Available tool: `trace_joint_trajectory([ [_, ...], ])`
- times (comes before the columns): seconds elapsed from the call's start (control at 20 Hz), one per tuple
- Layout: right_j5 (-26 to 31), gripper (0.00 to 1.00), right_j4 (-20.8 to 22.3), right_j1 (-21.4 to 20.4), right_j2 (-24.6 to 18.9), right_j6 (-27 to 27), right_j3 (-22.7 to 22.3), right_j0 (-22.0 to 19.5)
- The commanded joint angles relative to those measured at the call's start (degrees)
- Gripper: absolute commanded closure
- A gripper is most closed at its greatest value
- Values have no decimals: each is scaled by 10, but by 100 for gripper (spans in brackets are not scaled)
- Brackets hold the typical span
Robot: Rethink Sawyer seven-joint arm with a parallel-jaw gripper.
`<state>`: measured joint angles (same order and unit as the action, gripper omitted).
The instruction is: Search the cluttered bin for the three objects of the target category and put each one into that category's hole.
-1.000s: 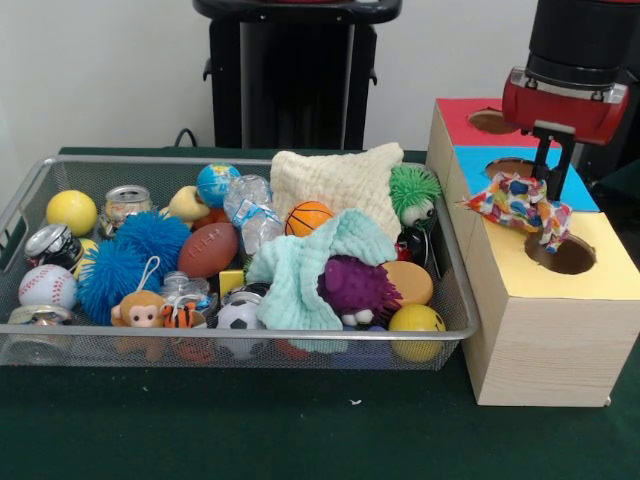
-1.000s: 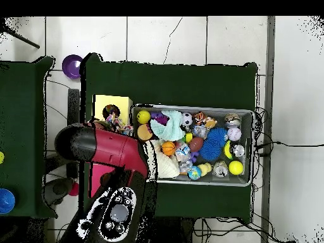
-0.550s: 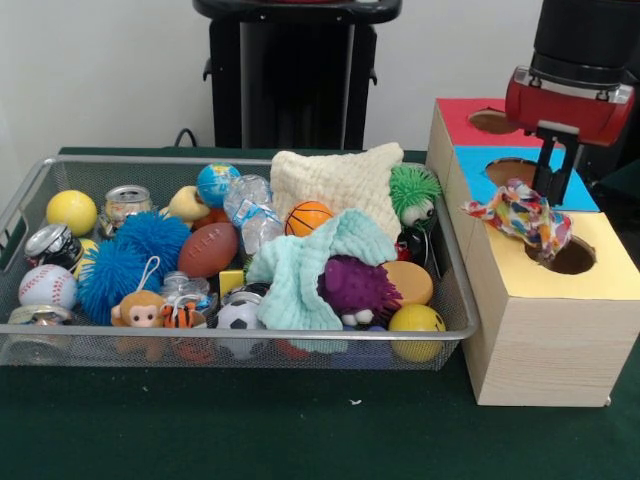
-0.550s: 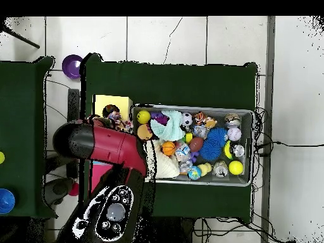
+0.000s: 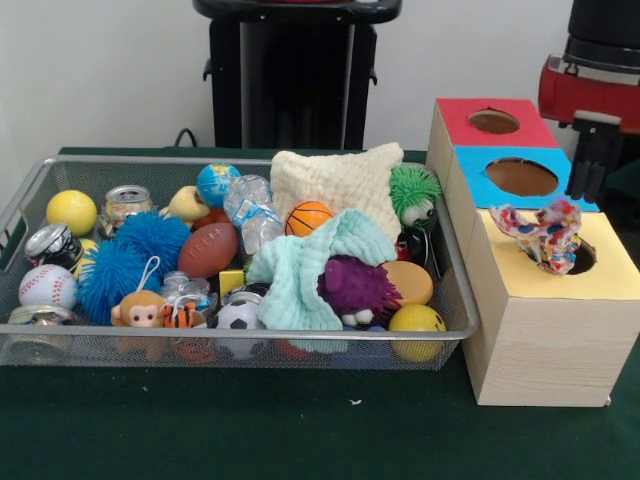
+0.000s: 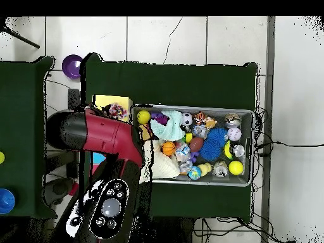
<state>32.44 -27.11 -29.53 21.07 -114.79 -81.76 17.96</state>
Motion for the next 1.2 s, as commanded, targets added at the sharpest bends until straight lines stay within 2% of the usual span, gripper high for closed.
trace_joint_trajectory([
  [0.05,76,100,-8,30,-6,-163,31,-8],
  [0.55,43,100,-1,32,-13,-139,11,-14],
  [0.65,52,100,5,33,-12,-131,13,-13],
  [0.75,87,100,19,33,-4,-116,24,-15],
  [0.9,117,100,49,33,2,-71,32,-22],
  [1.2,94,100,71,23,-7,-50,13,-34],
])
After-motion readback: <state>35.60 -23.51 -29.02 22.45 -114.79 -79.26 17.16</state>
